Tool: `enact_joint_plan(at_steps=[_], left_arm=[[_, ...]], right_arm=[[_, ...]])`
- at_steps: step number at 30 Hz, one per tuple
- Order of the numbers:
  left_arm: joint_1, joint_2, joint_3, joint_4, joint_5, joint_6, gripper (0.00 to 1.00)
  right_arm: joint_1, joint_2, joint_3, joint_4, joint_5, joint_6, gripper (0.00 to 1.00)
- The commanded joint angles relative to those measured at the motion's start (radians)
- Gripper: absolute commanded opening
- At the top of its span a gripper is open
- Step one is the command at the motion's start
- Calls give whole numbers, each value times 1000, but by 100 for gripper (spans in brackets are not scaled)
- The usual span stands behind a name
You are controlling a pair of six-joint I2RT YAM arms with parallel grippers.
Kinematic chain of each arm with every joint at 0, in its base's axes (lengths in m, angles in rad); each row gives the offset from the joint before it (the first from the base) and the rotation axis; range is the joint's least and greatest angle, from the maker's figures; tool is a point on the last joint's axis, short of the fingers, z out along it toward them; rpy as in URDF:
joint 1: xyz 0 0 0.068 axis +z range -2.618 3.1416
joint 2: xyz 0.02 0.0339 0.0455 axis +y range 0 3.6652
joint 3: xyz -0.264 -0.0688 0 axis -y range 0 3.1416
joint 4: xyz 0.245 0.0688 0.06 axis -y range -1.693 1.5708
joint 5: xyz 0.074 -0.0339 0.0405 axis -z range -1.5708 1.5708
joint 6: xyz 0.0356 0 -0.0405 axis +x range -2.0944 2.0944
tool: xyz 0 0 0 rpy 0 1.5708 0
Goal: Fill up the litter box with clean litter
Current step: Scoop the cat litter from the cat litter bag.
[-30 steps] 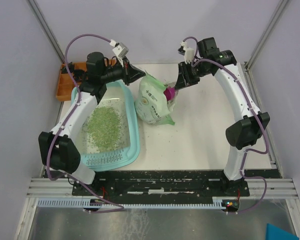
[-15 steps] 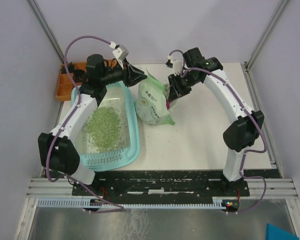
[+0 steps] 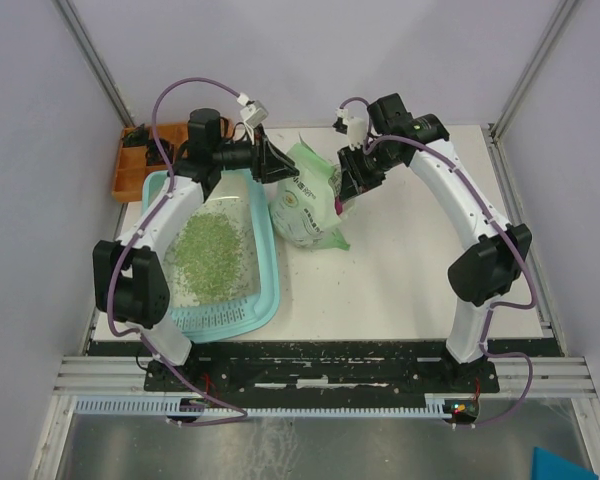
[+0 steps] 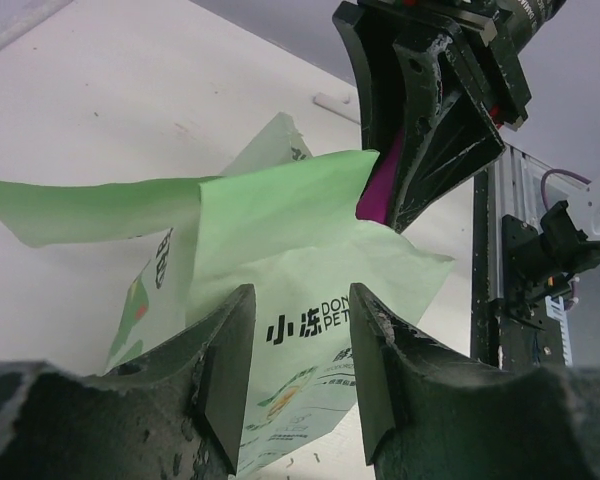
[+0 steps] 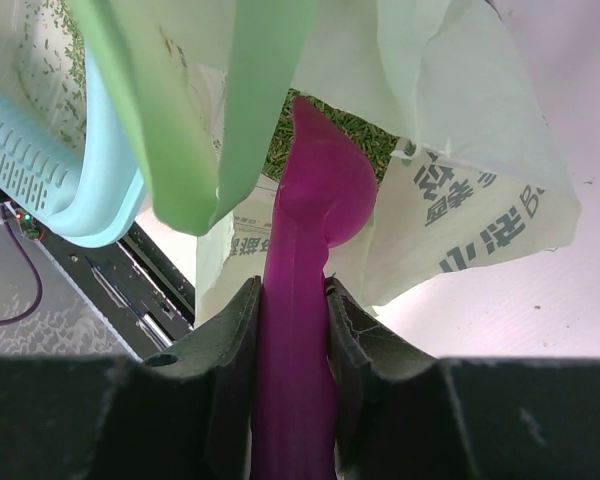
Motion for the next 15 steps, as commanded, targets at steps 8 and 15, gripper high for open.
enact_joint_plan(at_steps=[8,15], left_arm=[[-4,42,-11,76,46,22,48],[0,43,24,84,-12,24,49]], right_arm=[[-4,17,45,7,-8,-18,2],[-4,31,47,5,-20,-19,2]])
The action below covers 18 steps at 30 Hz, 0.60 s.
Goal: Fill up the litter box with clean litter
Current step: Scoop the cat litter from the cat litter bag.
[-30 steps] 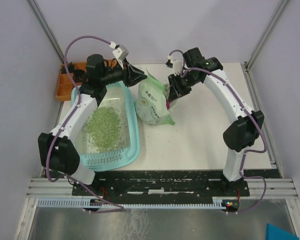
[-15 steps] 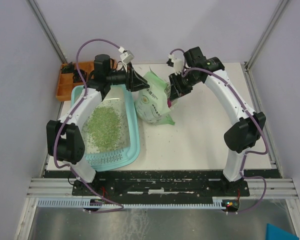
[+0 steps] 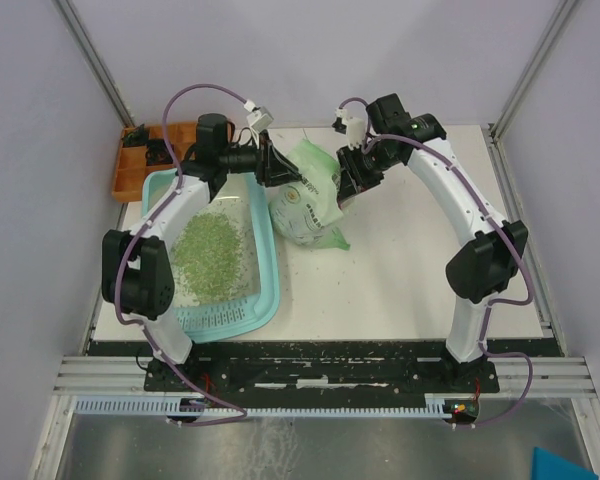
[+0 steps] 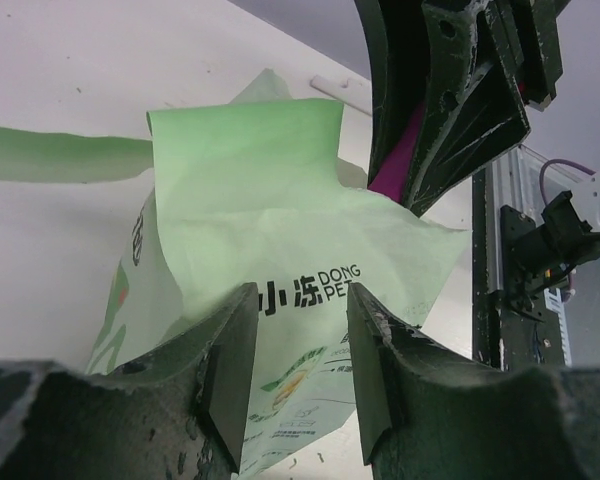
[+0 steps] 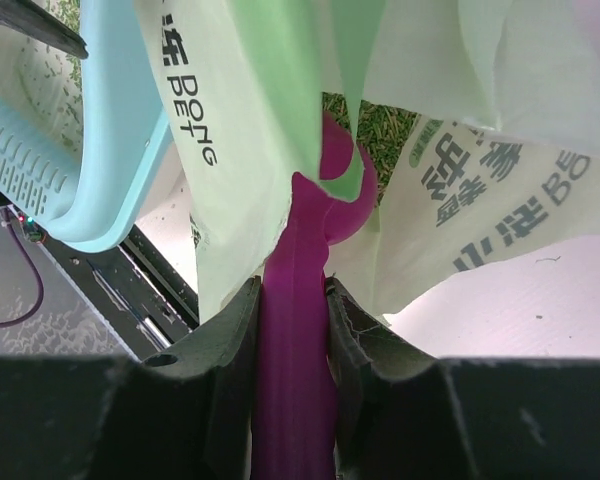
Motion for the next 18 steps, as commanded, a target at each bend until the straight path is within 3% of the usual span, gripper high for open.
enact_joint_plan(at_steps=[1,9,15,18], left_arm=[[6,-29,48,30,-64,38,50],[35,-102,78,-39,-266,195,62],[37,-51,113,-14,-291,185,64],[37,-17,118,41,-223,153,65]], right_arm=[[-3,5,42,-4,-7,-21,2],[-3,5,70,-29,0,-43,2],[-3,13,85,-38,-10,-42,2],[-3,14,83,-39,-13,-42,2]])
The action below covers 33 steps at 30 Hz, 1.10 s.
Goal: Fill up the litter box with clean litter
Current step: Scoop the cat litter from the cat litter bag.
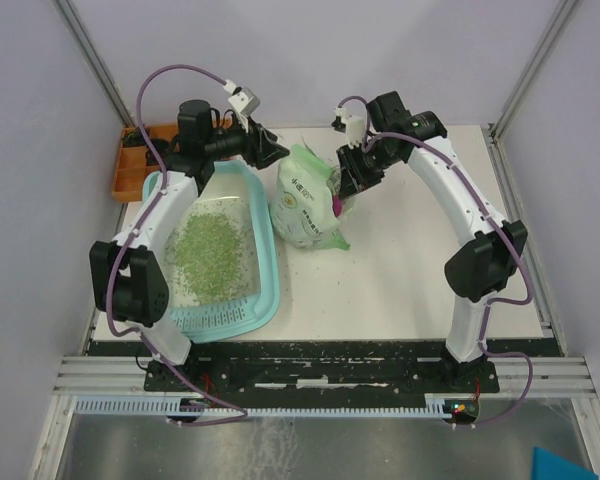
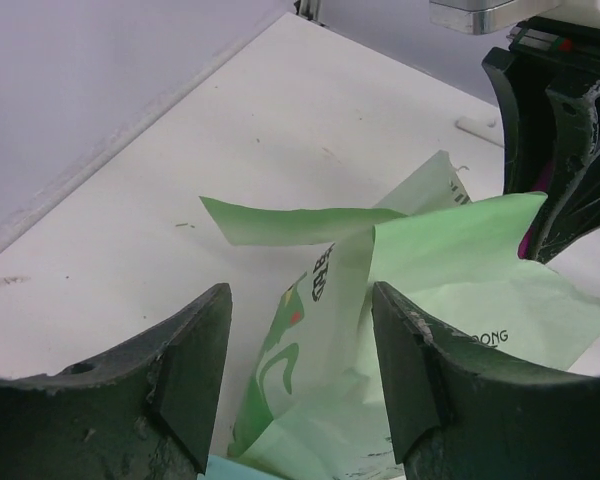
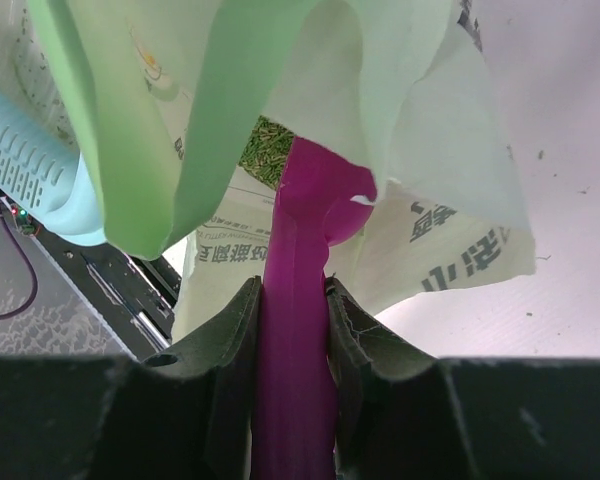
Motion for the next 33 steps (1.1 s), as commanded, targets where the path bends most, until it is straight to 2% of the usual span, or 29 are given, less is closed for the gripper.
enact_joint_plan(at_steps=[1,12,17,21,23,24,28,29,33], left_arm=[[0,65,66,64,60,14,65],[4,143,91,10,294,-30,65],[5,154,60,135,381,-180,65],[3,126,6,152,386,-192,62],[2,105,-25,152,361,-177,56],[3,94,-35,152,353,-173,49],[1,58,-37,155,272,-178,6],[2,48,-35,156,248,-180,3],[1,-1,-53,191,185,-180,3]], right_arm=[[0,6,45,-10,-14,-17,2],[-1,43,75,-28,-8,-11,2],[0,55,92,-42,7,-17,2],[0,61,97,-41,14,-16,2],[0,72,114,-46,11,-14,2],[-1,79,123,-50,10,-13,2],[-1,107,154,-59,5,-4,2],[-1,113,156,-59,4,-1,2],[-1,128,157,-58,0,5,2]])
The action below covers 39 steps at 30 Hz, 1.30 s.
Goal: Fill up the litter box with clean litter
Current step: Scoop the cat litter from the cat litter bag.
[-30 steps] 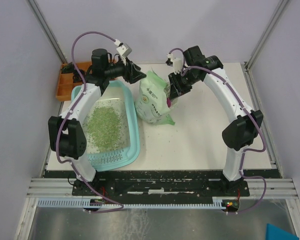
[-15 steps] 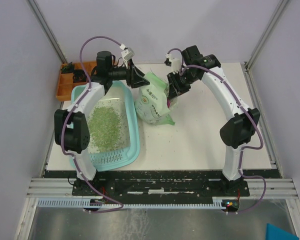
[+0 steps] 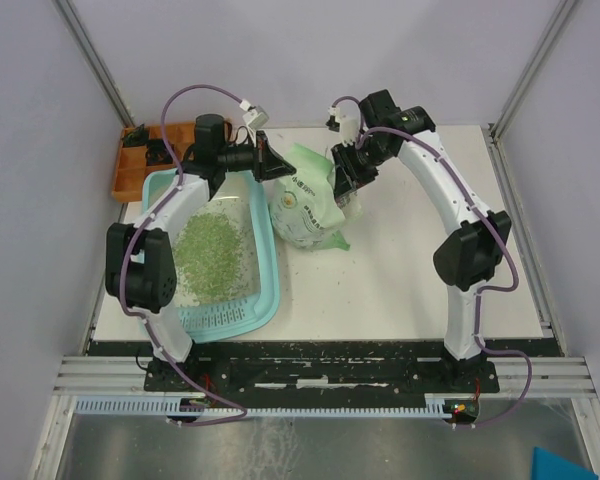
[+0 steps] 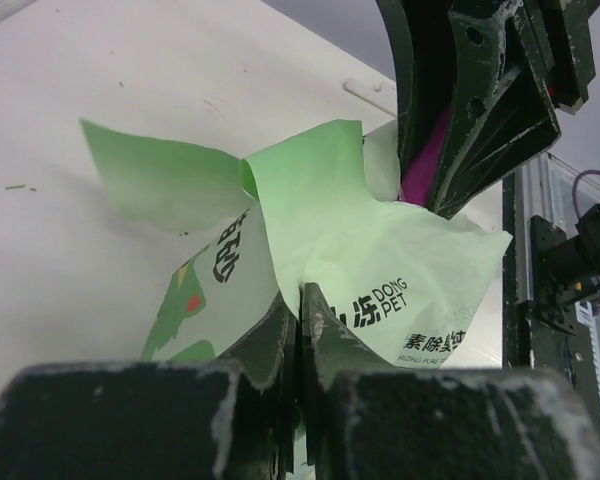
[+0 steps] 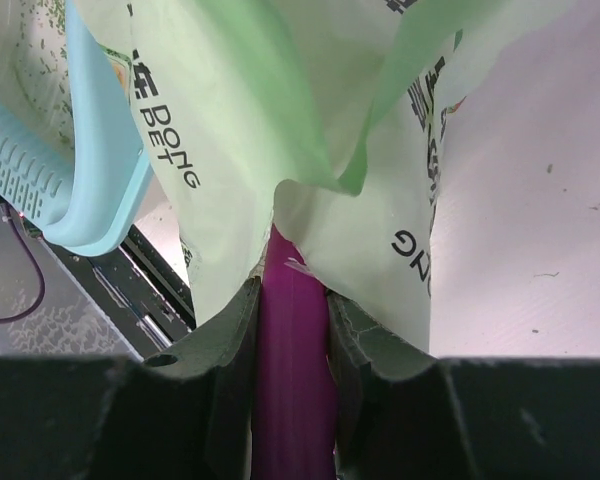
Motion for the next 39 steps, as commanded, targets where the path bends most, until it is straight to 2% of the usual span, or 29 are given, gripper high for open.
enact_joint_plan(at_steps=[1,10,16,23,29,33,36,39], left_arm=[[4,-133,3,102,-85,-20,3],[3,-163,-13,262,-146,-107,3],[4,-189,-61,398,-148,-199,3],[4,-238,-143,506,-172,-269,3],[3,-260,-178,533,-192,-291,3],[3,-278,-184,509,-202,-272,3],[2,-280,-187,507,-204,-273,3],[0,-280,-192,509,-208,-277,3]], right_arm=[[0,13,38,-7,11,-2,2],[4,-42,-76,-24,-15,-39,2],[4,-60,-193,81,99,-36,2],[7,-26,-186,114,184,-17,2],[19,28,-162,154,320,10,2],[20,-30,-181,192,425,1,2],[20,-70,-222,245,453,-1,2],[21,-19,-170,227,422,16,2]])
